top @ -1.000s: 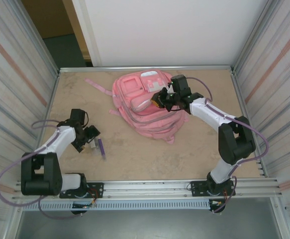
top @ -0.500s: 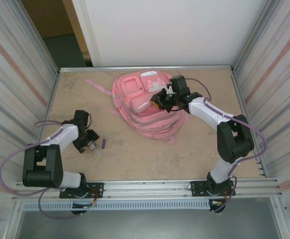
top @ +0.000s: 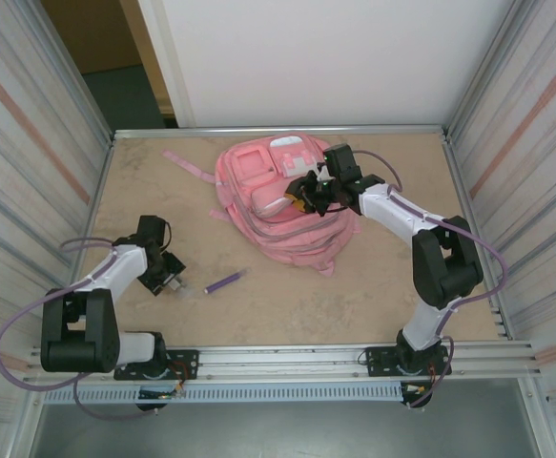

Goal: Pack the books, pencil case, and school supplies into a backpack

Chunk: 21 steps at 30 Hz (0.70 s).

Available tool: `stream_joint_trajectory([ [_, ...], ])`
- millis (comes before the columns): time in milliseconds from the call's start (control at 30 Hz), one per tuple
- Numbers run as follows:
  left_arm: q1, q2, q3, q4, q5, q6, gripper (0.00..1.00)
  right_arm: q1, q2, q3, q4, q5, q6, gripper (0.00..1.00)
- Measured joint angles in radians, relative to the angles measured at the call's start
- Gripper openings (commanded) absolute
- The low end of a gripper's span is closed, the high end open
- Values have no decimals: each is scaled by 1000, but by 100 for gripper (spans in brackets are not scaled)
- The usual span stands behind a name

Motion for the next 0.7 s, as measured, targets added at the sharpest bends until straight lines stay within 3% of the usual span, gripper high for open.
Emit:
stream_joint_trajectory([
  [167,1,-61,1,-20,4,-4,51,0,0,2,-23,-1,-51,49],
  [367,1,-171,34,-60,40,-3,51,1,-51,-1,-175,78,-325,52],
  [400,1,-187,38,-60,47,-3,54,0,-73,-9,-196,101,-362,53],
  [467,1,-211,43,-60,55,-6,72,-1,-135,-28,-243,150,-441,53],
  [600,1,-186,42,-74,61,2,77,0,-220,-44,-272,181,-530,55],
  [700,1,-118,39,-76,79,7,78,11,-242,-55,-255,185,-564,63],
])
